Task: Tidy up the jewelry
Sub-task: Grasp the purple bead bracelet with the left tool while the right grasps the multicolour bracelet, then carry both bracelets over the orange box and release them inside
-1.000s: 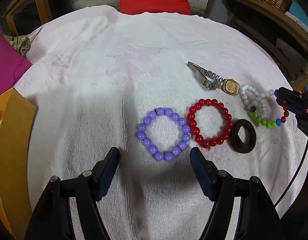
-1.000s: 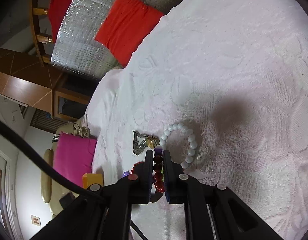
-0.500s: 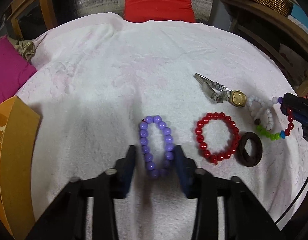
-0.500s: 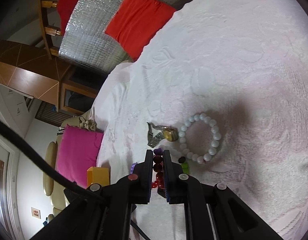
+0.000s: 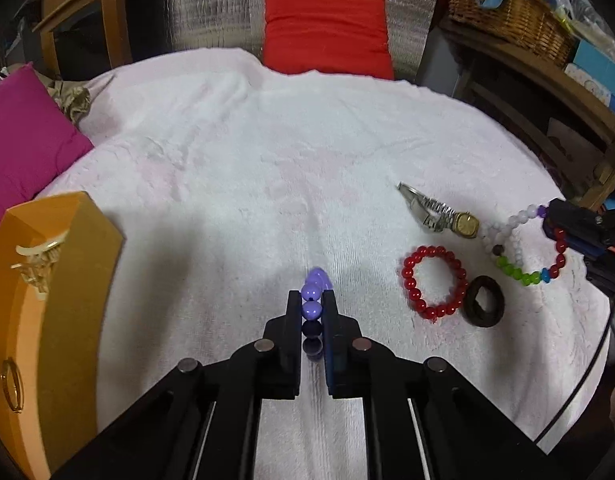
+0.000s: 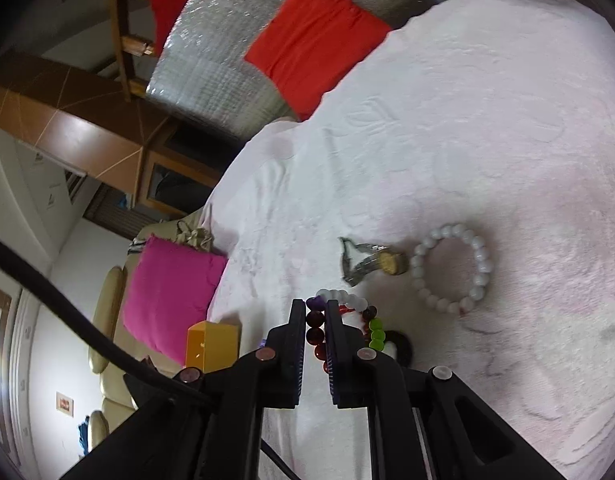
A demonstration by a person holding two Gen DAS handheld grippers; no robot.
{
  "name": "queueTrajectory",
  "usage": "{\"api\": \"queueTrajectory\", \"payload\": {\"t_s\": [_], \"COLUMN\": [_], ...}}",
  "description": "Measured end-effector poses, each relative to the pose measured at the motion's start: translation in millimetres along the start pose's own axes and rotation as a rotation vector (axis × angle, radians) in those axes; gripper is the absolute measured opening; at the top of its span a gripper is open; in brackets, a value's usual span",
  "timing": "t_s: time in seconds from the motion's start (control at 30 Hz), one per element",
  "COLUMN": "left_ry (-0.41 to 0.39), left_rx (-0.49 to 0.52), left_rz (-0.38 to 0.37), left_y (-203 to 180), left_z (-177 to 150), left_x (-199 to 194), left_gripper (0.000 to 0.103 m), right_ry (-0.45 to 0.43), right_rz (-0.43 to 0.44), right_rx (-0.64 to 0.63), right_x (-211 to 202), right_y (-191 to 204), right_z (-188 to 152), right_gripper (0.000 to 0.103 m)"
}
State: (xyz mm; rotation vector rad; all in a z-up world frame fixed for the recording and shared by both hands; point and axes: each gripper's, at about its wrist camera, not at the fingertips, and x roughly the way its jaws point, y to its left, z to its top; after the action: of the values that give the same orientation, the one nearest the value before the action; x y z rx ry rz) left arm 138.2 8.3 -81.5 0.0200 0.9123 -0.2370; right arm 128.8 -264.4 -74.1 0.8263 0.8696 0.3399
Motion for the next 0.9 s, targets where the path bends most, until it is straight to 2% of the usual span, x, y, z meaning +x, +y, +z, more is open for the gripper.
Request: {"api": "queueTrajectory", "payload": {"t_s": [0.23,0.53,0.67,0.9], "left_ry": [-0.071,-0.204,-0.282,-0.295], "left_rx": [-0.018,-0.116,-0.166,-0.289], "left_rz": [0.004,-0.001,0.049,0.169], "left_y": [18,59,86,151], "left_z": [-3,-6,-9,-25], "left_x": [-32,-99,-131,-148], "left_gripper": [0.009,0.009,0.009,0.009], "right_ry": [0.022,0.081,0.109,0.167], "right_rz": [0.016,0.043,0.074,0.137], "right_rx": [-0.065,-0.174,-0.228,-0.323], "right_x": [11,39,53,83], "right_y": [28,76,104,161], "right_z": [-14,-43,-57,-84], "right_gripper": [0.011,0.011,0.011,0.011]}}
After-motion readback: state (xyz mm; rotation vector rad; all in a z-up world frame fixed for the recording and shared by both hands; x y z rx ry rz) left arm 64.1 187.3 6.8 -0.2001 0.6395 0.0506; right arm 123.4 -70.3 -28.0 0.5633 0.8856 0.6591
